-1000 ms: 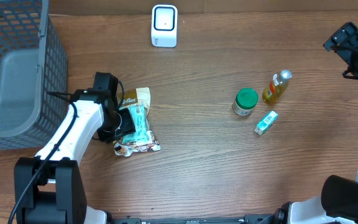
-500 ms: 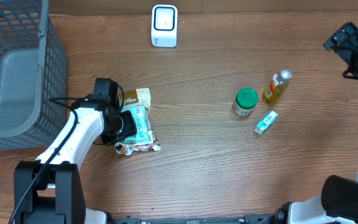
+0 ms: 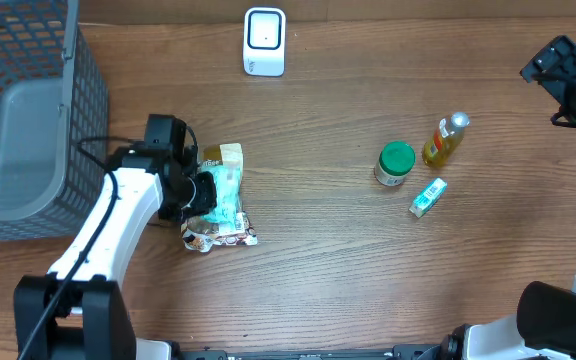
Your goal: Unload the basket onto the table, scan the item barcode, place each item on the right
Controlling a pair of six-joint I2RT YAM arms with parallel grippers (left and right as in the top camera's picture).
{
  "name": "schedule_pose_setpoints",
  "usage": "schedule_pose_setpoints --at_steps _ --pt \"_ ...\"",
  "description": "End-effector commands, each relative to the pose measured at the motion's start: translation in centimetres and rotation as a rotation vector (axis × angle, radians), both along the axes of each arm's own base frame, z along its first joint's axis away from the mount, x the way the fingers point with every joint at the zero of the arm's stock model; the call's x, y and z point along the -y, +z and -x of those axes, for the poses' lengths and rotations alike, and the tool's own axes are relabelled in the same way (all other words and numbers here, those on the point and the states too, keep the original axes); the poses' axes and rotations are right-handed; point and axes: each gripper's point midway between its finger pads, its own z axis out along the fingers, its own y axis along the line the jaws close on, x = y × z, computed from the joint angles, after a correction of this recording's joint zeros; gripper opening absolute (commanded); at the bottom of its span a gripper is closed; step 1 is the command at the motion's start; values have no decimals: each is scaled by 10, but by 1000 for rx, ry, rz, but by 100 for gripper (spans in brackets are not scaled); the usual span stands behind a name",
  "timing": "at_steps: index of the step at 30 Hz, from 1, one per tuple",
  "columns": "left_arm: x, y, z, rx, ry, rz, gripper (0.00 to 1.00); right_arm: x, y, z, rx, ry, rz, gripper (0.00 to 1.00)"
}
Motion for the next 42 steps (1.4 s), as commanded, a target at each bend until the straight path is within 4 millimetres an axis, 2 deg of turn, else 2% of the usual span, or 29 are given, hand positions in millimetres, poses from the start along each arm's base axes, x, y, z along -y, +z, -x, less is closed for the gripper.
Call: schedule_pose_setpoints --at_steps 1,10,16,22,27,30,31,32,34,36,38,40,42 --pt "12 18 -8 93 -168 -2 4 0 0 0 2 5 -1 100" --pt "78 26 -13 244 -501 25 4 0 0 0 2 5 -1 100" --pt "123 32 -22 380 -637 -49 4 0 0 0 2 5 -1 100" --pt "155 13 -19 375 -699 -20 4 0 0 0 2 4 -2 100" --pt "168 -9 -21 351 -713 -12 4 0 0 0 2 5 -1 100" --pt "170 -12 -25 357 -684 -3 6 0 0 0 2 5 -1 100" --pt "171 -11 -28 362 -670 2 9 0 0 0 2 5 -1 100" --pt "171 -9 -31 368 -645 8 13 0 0 0 2 5 -1 100" --pt "171 0 -39 379 -602 22 34 0 0 0 2 5 -1 100" --pt "175 15 -46 384 -571 67 45 0 0 0 2 5 -1 100" --pt "175 30 -52 373 -538 112 51 0 0 0 2 5 -1 100" --pt "169 39 -54 339 -488 136 51 0 0 0 2 5 -1 100" --pt "162 39 -51 295 -458 157 51 0 0 0 2 5 -1 100"
